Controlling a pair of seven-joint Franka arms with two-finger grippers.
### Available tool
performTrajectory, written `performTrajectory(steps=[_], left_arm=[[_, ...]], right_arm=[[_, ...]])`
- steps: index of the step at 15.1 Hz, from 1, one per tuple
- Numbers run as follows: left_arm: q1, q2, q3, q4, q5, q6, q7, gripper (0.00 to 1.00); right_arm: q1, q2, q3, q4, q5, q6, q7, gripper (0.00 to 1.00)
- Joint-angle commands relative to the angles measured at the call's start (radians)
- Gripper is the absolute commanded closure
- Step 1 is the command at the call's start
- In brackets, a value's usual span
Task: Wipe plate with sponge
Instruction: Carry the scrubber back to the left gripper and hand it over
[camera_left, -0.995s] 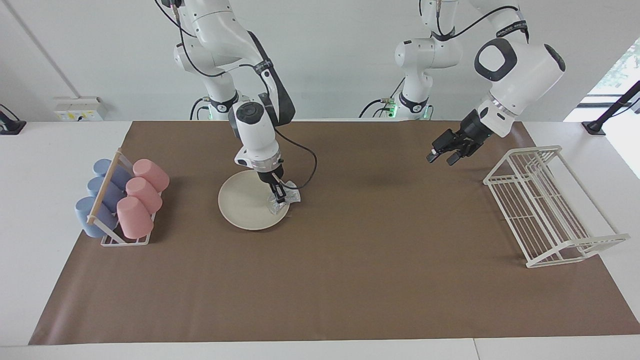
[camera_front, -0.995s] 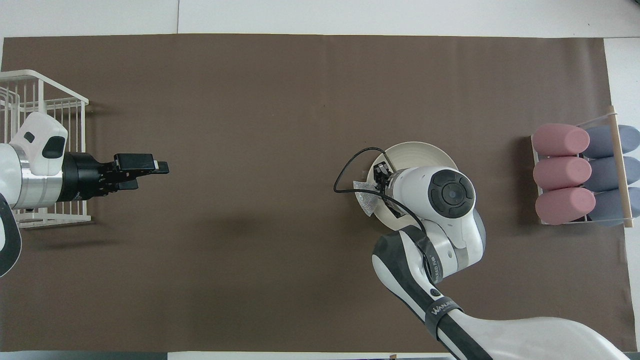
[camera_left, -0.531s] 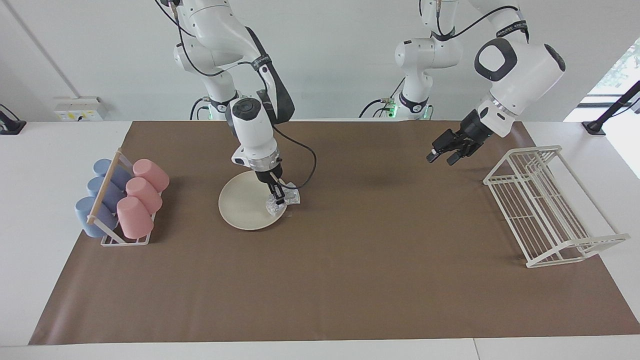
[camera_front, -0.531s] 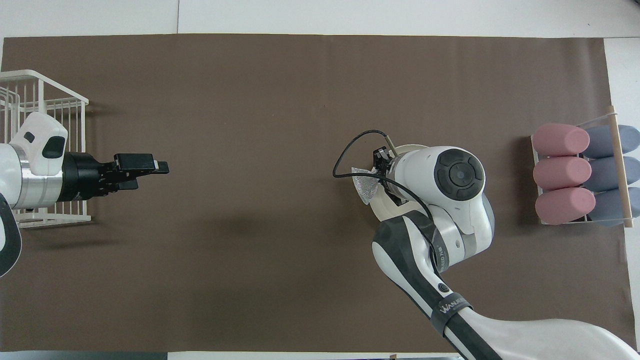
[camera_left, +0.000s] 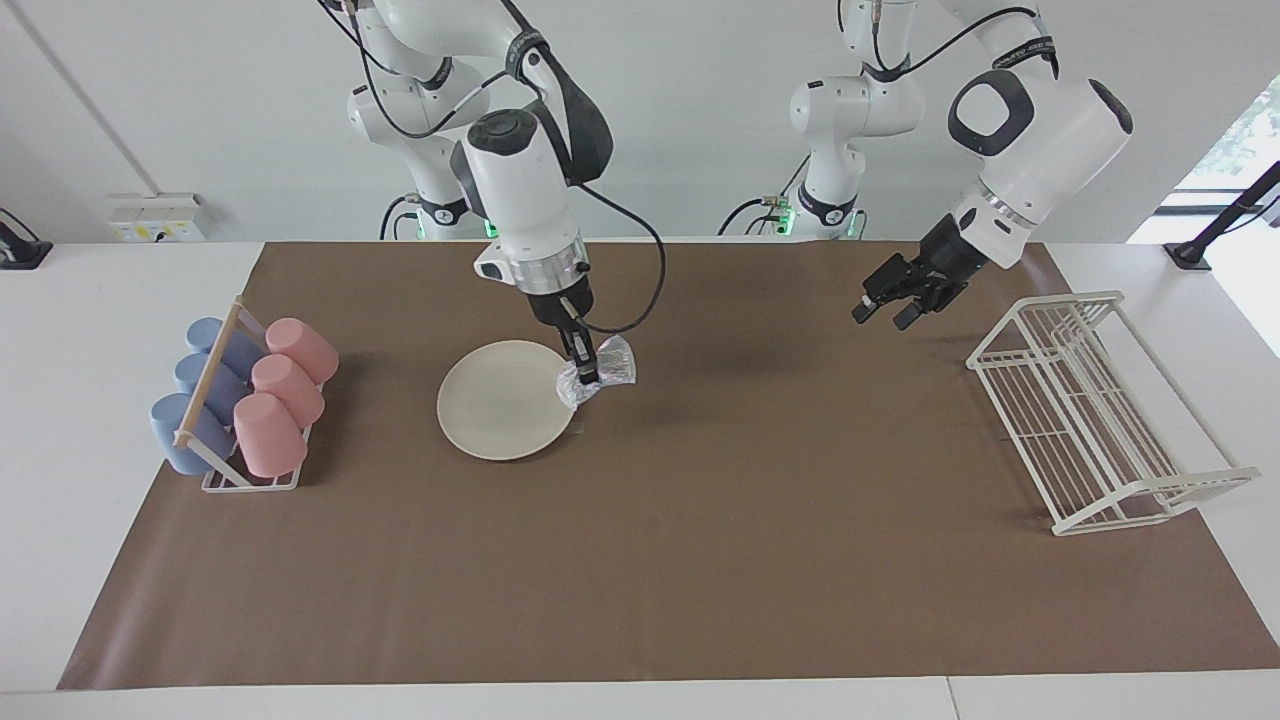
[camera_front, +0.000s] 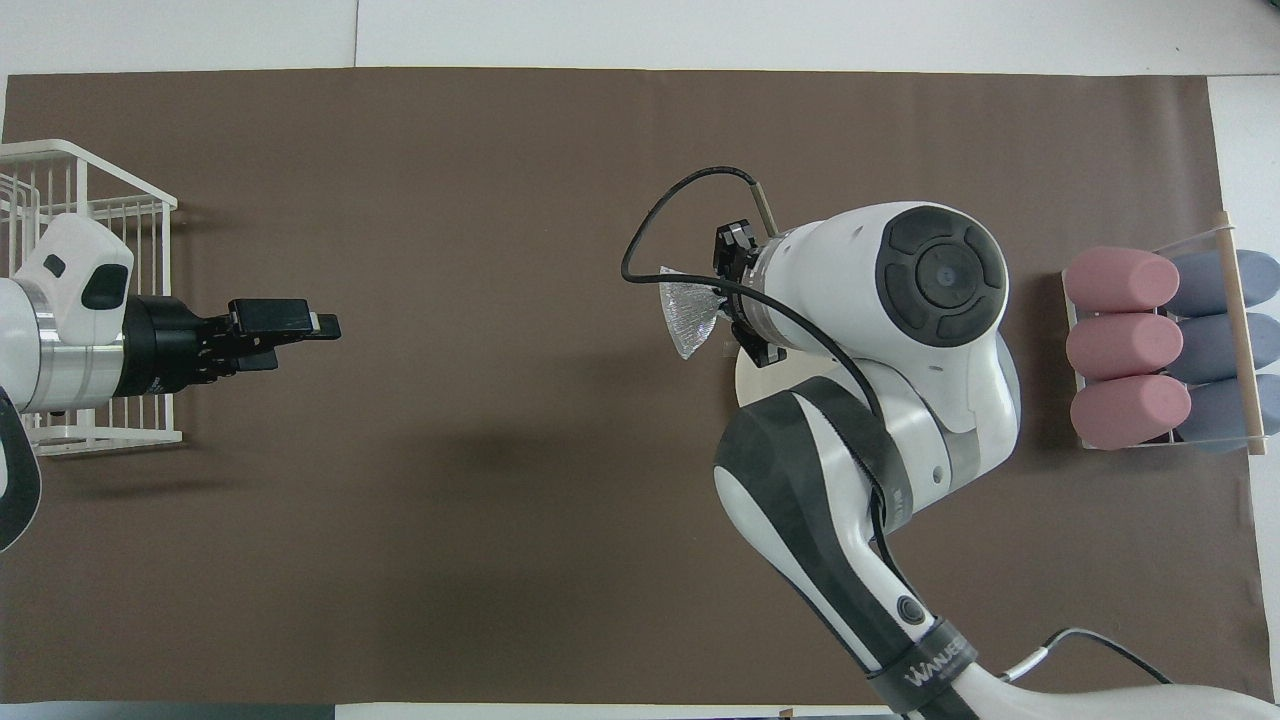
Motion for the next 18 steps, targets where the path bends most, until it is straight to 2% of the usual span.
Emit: performTrajectory(steps=[1,3,5,9,13,18], left_arm=[[-0.031,0.005,0.0,0.017,-0.059,0.003,-0.035,0.0],[-0.041,0.002,0.0,0.012,-0.147,0.0,-0.036,0.0],[-0.067,-0.001,0.0,0.007,-0.234,0.003,-0.026,0.0],[-0.102,0.003,0.0,-0.008,-0.421,0.006,0.09,0.0],[-0.099,0.022,0.0,-0.069,-0.647,-0.008,0.387,0.0],[-0.093,0.111,0.0,-0.056,-0.698,-0.068,0.578,0.0]], right_arm=[[0.033,0.071,0.005,0.152,-0.015,-0.093,0.144,1.0],[0.047,0.118,0.007,0.279,-0.016,-0.165,0.204,1.0],[0.091,0.139,0.004,0.318,-0.019,-0.173,0.271,1.0],[0.183,0.142,0.004,0.318,-0.058,-0.164,0.437,1.0],[0.242,0.163,0.004,0.32,-0.111,-0.159,0.489,1.0],[0.249,0.168,0.004,0.321,-0.131,-0.159,0.489,1.0]])
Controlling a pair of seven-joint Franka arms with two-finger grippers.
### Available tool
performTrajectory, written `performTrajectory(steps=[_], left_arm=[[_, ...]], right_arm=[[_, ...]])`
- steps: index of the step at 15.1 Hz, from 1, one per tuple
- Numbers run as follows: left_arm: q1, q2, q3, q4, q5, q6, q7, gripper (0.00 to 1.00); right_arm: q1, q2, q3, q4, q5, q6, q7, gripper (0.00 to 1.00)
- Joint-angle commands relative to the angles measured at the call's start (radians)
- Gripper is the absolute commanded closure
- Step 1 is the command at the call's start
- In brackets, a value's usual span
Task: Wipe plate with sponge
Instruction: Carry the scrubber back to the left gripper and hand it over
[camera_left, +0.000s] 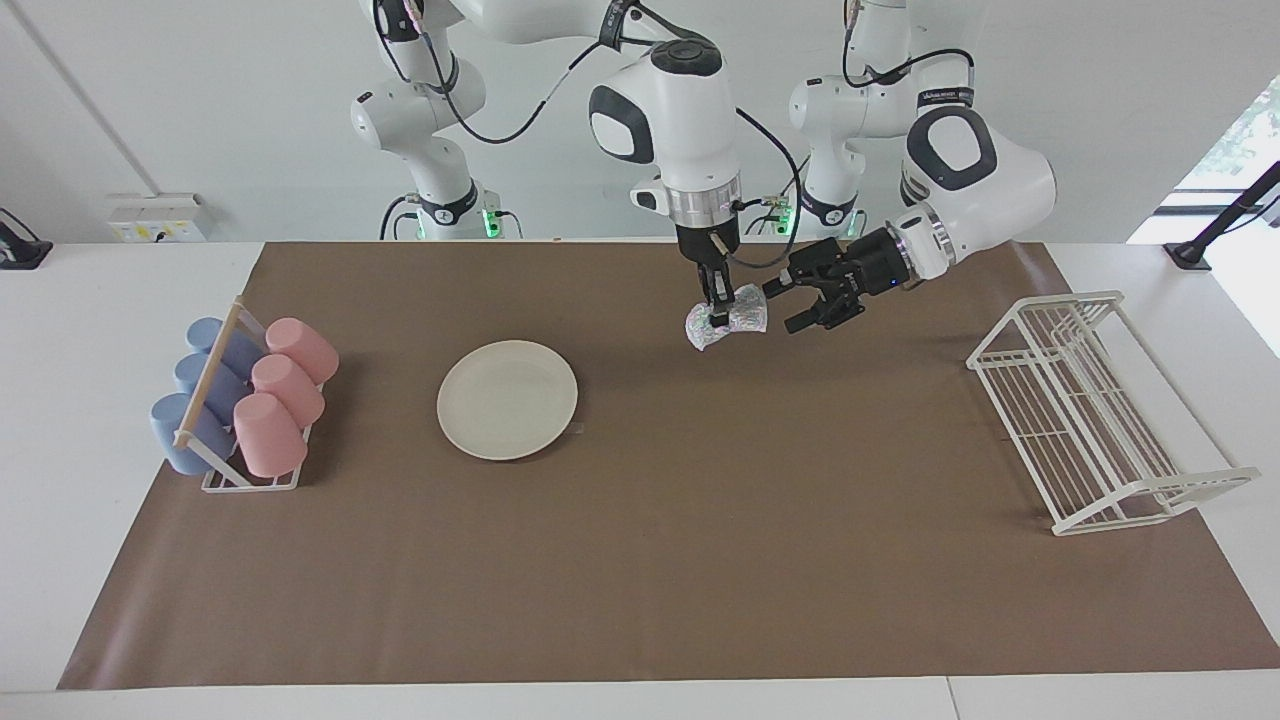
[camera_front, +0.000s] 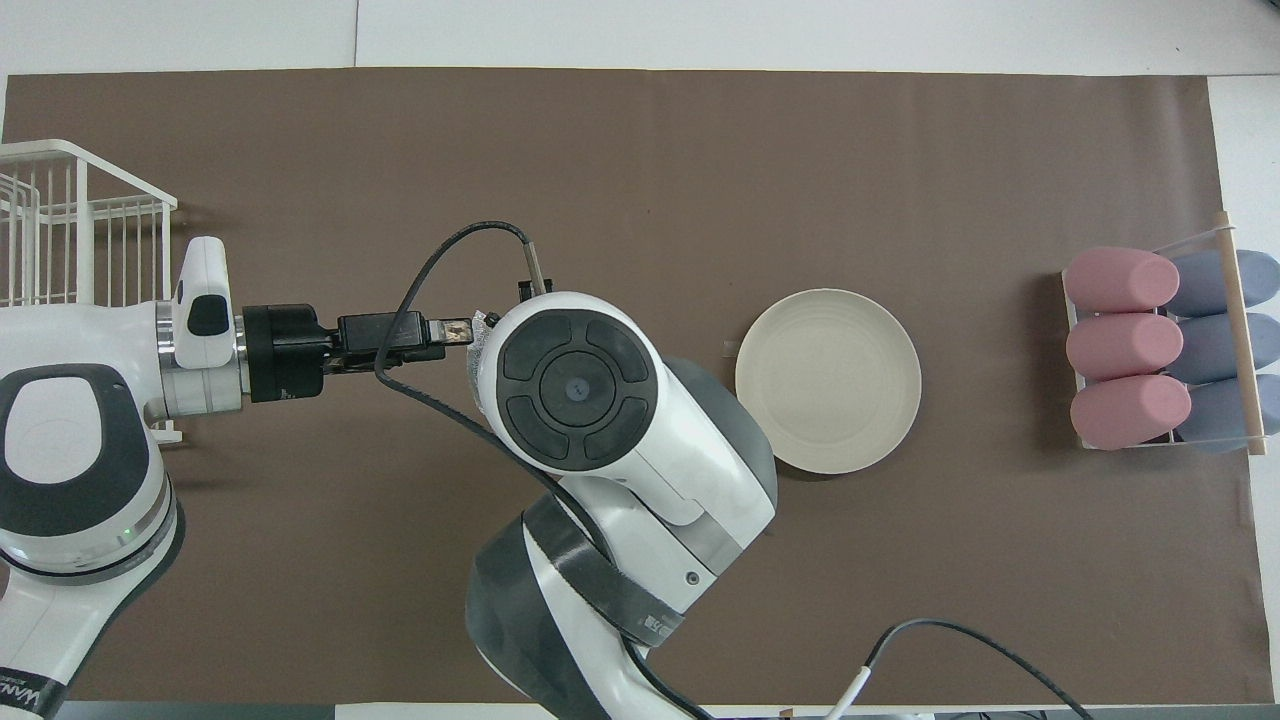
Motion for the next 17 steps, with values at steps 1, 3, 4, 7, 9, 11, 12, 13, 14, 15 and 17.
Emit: performTrajectory(steps=[1,3,4,7,9,11,12,13,14,15,17], left_arm=[[0.002,0.035,0.012,0.015,-0.045,-0.076,0.083,0.0],[0.002,0.036,0.012,0.016,-0.052,-0.084,0.083,0.0],[-0.003,0.036,0.012,0.015,-0.06,-0.084,0.083,0.0],[-0.009,0.036,0.012,0.015,-0.062,-0.084,0.081,0.06],[-0.009,0.036,0.011,0.015,-0.062,-0.092,0.08,0.44],[-0.01,0.036,0.011,0.015,-0.065,-0.092,0.07,0.91],[-0.01,0.035,0.011,0.013,-0.078,-0.093,0.064,1.0],[-0.01,0.035,0.011,0.015,-0.094,-0.093,0.046,1.0],[-0.01,0.035,0.011,0.015,-0.097,-0.095,0.026,1.0],[-0.01,0.035,0.011,0.015,-0.099,-0.095,0.012,1.0],[-0.009,0.035,0.011,0.015,-0.099,-0.098,0.009,1.0]], right_arm=[[-0.003,0.019,0.003,0.035,-0.028,-0.01,0.017,1.0],[-0.006,0.02,0.003,0.042,-0.028,-0.012,0.017,1.0],[-0.006,0.02,0.003,0.041,-0.028,-0.01,0.017,1.0],[-0.008,0.02,0.003,0.043,-0.028,-0.009,0.017,1.0],[-0.01,0.022,0.003,0.043,-0.028,-0.009,0.017,1.0],[-0.01,0.022,0.003,0.043,-0.028,-0.009,0.017,1.0],[-0.011,0.022,0.003,0.043,-0.028,-0.009,0.017,1.0],[-0.011,0.022,0.003,0.043,-0.028,-0.009,0.017,1.0],[-0.011,0.022,0.003,0.043,-0.028,-0.009,0.017,1.0],[-0.011,0.022,0.003,0.043,-0.028,-0.009,0.017,1.0],[-0.013,0.022,0.003,0.043,-0.028,-0.004,0.016,1.0]])
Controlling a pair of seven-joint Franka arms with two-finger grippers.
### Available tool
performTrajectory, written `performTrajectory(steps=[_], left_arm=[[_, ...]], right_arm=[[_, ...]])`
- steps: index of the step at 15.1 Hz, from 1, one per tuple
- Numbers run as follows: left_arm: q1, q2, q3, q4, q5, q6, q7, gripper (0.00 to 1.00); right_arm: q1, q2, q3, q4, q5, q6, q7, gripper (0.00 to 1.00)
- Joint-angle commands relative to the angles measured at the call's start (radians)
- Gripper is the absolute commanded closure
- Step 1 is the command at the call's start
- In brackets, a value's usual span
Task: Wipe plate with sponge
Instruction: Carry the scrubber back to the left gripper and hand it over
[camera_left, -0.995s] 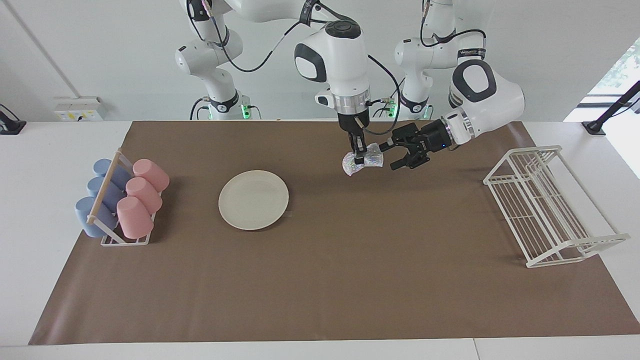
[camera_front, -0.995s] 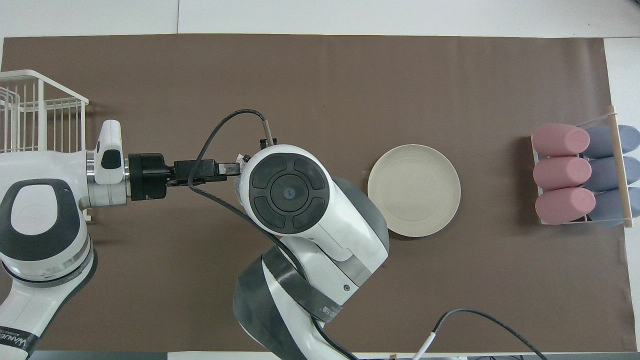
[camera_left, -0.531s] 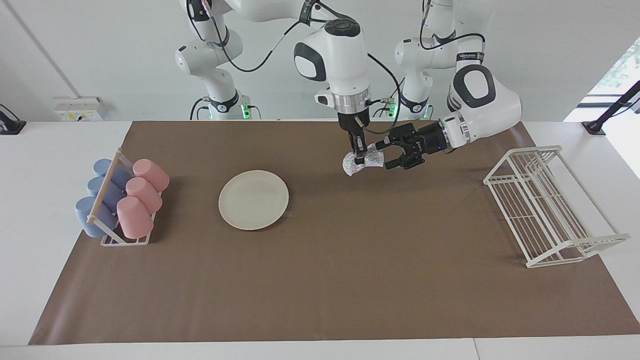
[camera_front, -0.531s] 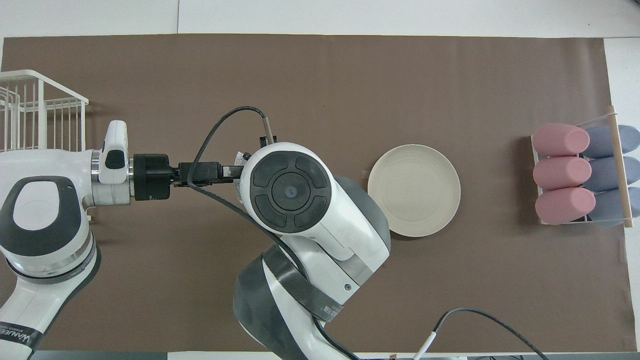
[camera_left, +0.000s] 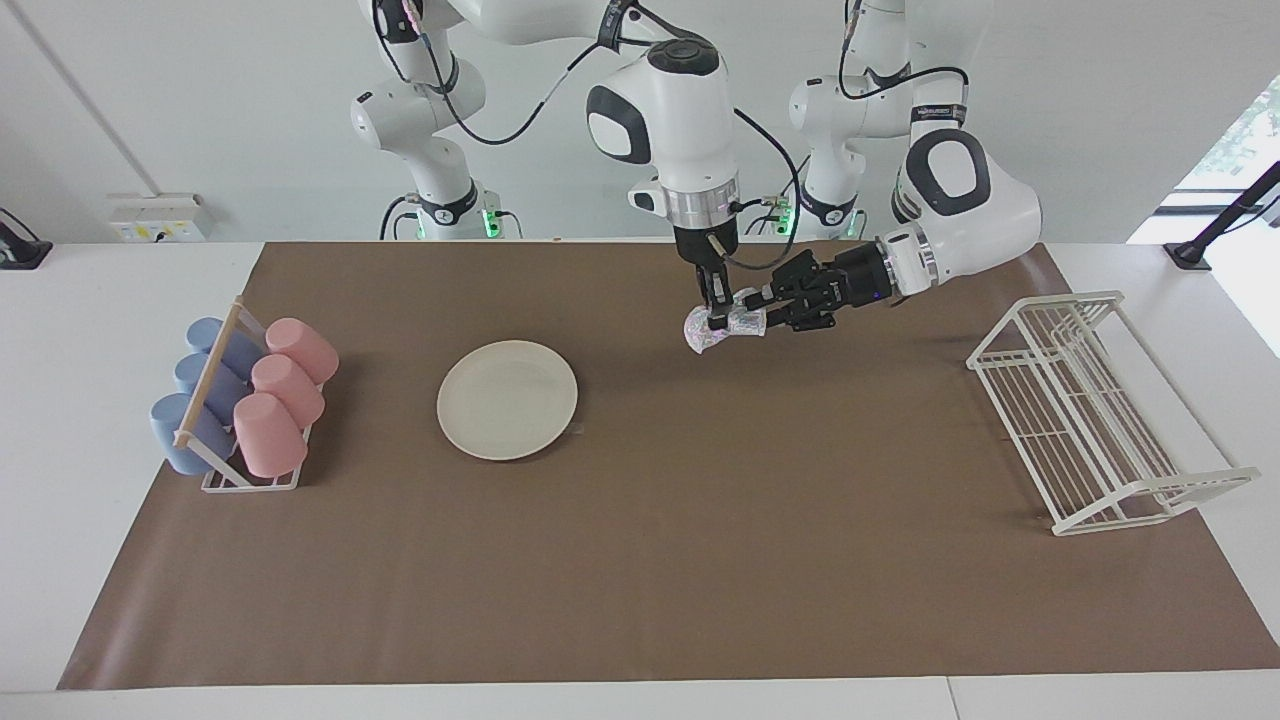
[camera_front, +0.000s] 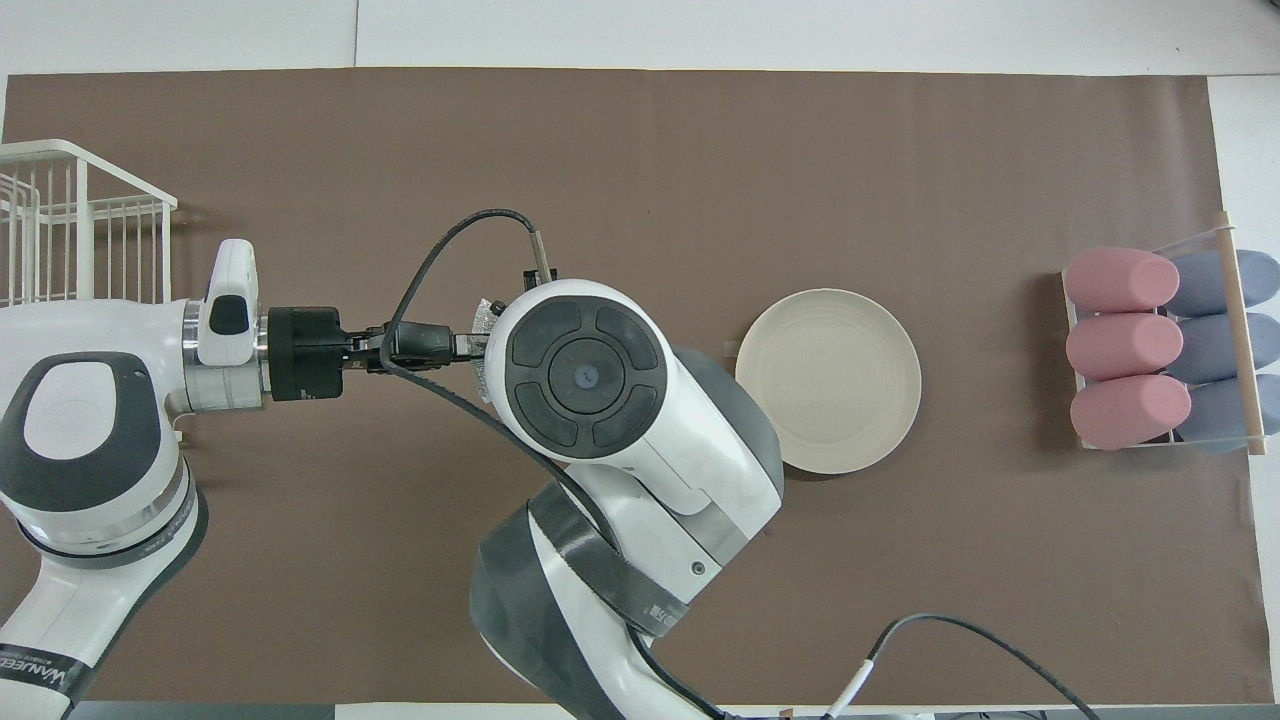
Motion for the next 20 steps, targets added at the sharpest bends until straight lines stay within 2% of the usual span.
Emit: performTrajectory(steps=[1,6,7,8,9,13,17,18,20], left_arm=[[-0.009,0.003,0.009,0.005,-0.013,-0.015,-0.019,1.0],[-0.005,0.001,0.011,0.005,-0.013,-0.025,-0.029,1.0],[-0.003,0.001,0.011,0.005,-0.013,-0.028,-0.029,1.0],[0.0,0.001,0.011,0.005,-0.013,-0.034,-0.029,1.0],[0.002,0.001,0.011,0.005,-0.013,-0.036,-0.03,1.0],[0.003,-0.001,0.012,0.008,-0.013,-0.035,-0.05,1.0],[0.017,-0.01,0.02,0.024,0.004,-0.022,-0.14,1.0],[0.022,-0.011,0.02,0.034,0.027,-0.019,-0.174,1.0],[0.023,-0.004,0.02,0.079,0.183,-0.009,-0.281,1.0]], right_arm=[[-0.007,0.016,0.007,0.03,-0.028,-0.005,0.016,1.0],[-0.013,0.014,0.007,0.03,-0.028,0.0,0.002,1.0],[-0.016,0.013,0.005,0.029,-0.026,0.021,-0.01,0.8],[-0.021,0.014,0.005,0.018,-0.028,0.046,-0.017,0.2],[-0.021,0.014,0.004,0.01,-0.023,0.066,-0.011,0.0],[-0.053,-0.003,-0.002,-0.005,-0.028,0.063,-0.065,0.0],[-0.118,-0.058,-0.002,-0.027,-0.028,-0.033,-0.323,0.0],[-0.128,-0.076,-0.004,-0.028,-0.029,-0.075,-0.404,0.0],[-0.171,-0.12,-0.004,-0.04,-0.028,-0.142,-0.57,0.0]])
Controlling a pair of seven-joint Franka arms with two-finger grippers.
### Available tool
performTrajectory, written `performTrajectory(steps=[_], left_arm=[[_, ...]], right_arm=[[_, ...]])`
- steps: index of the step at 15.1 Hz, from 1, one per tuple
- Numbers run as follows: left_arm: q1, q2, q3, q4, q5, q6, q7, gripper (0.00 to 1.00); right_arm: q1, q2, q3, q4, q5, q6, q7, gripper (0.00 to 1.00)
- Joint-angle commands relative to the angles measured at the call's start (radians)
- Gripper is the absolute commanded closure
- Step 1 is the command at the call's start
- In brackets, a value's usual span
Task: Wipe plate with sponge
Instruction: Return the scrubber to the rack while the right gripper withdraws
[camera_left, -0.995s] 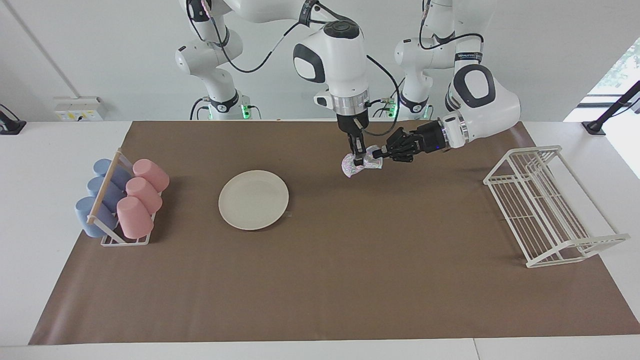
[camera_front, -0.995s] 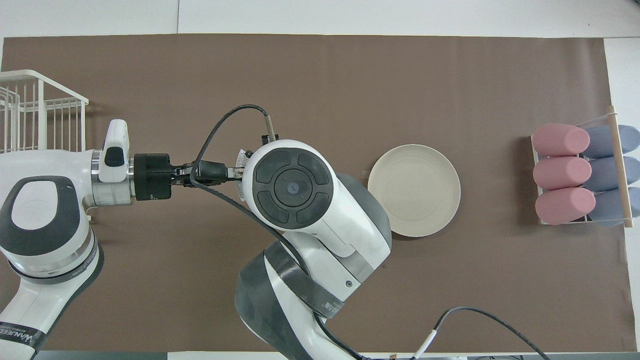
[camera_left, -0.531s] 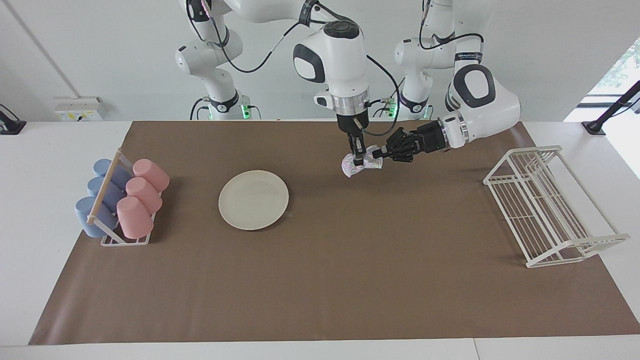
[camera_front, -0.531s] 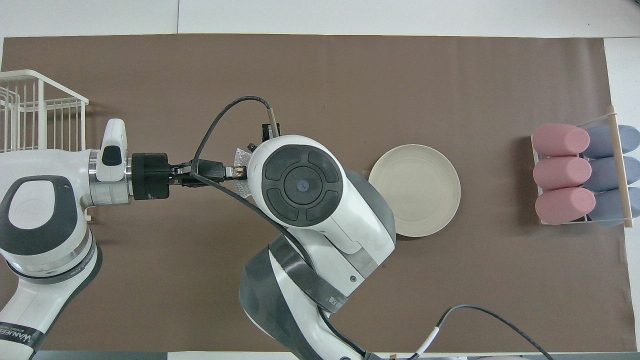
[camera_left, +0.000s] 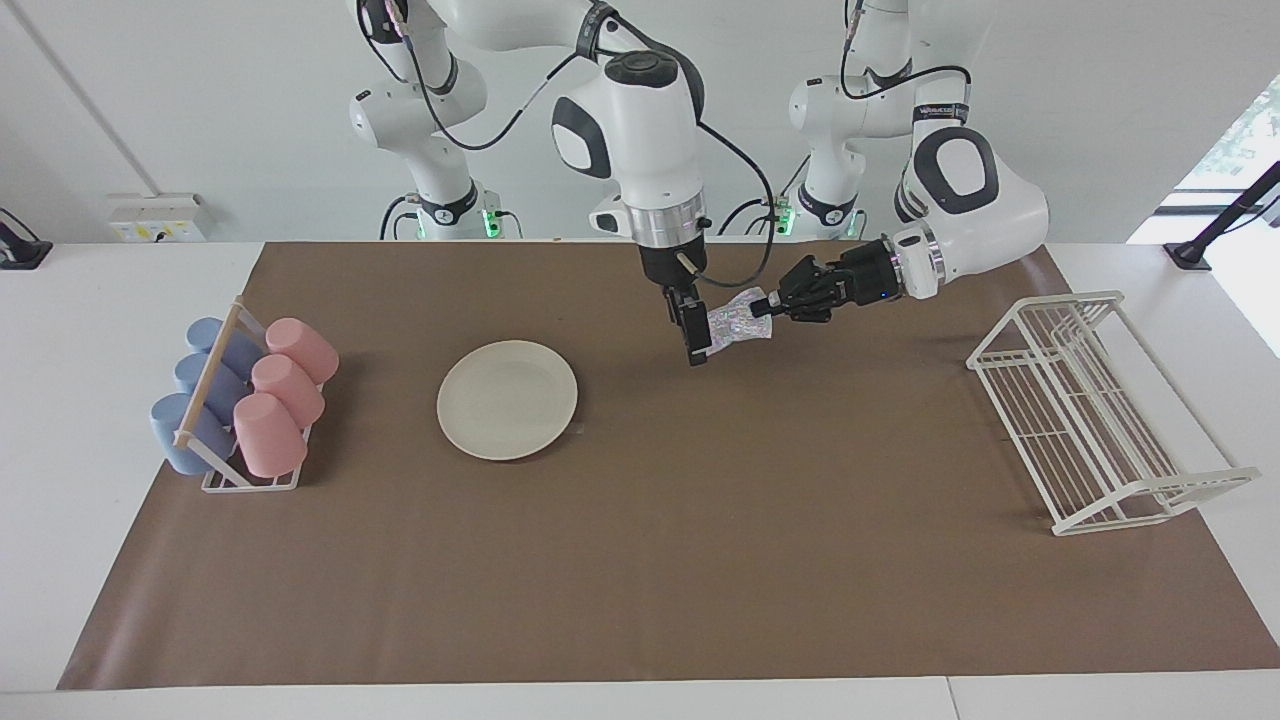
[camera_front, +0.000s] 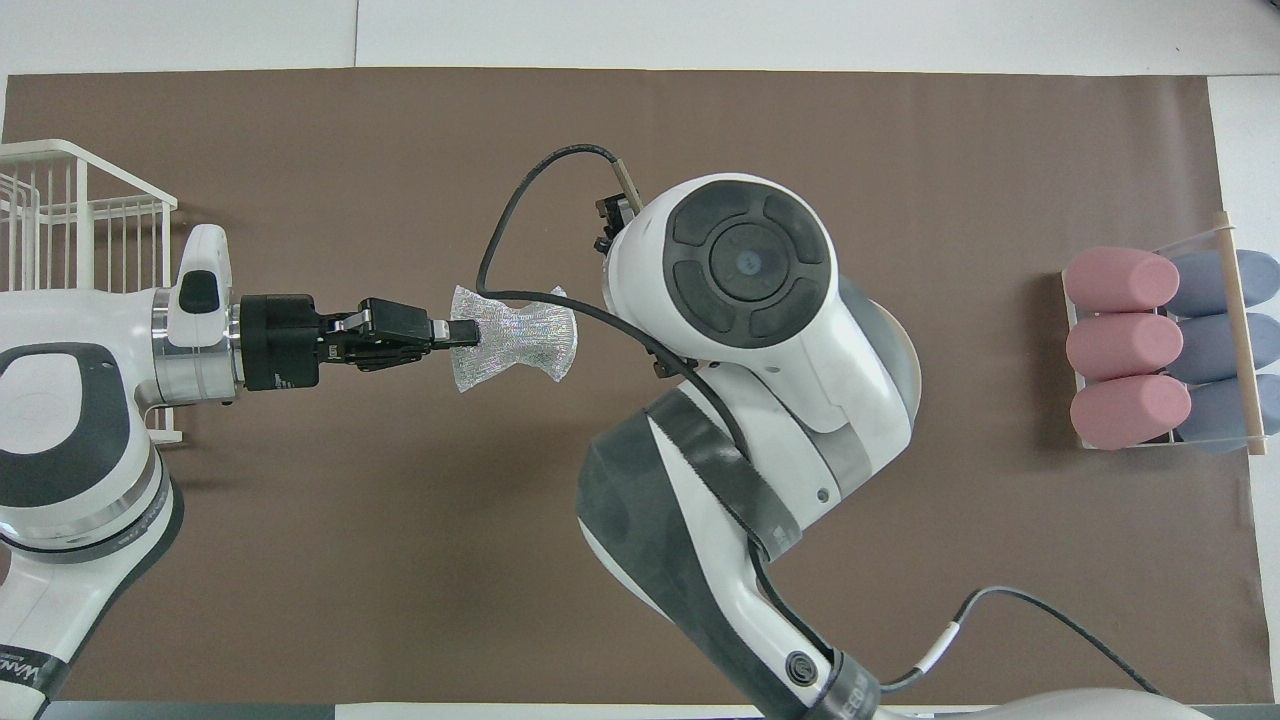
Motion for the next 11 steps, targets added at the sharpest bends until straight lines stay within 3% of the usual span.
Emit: performTrajectory(steps=[1,4,6,11], left_arm=[[0.008,-0.001,0.0,0.056,0.191,0.022,-0.152,1.0],[0.008,-0.008,0.0,0.085,0.304,0.029,-0.255,1.0],[0.007,-0.001,0.0,0.146,0.463,0.023,-0.362,1.0],[0.02,0.007,0.0,0.227,0.802,-0.032,-0.5,1.0]], right_arm=[[-0.063,-0.095,0.011,-0.053,-0.021,-0.073,-0.22,0.0],[-0.171,-0.187,0.011,-0.125,-0.021,-0.09,-0.565,0.0],[-0.234,-0.23,0.011,-0.151,-0.021,-0.101,-0.762,0.0],[-0.37,-0.261,0.011,-0.154,-0.021,-0.222,-1.199,0.0]])
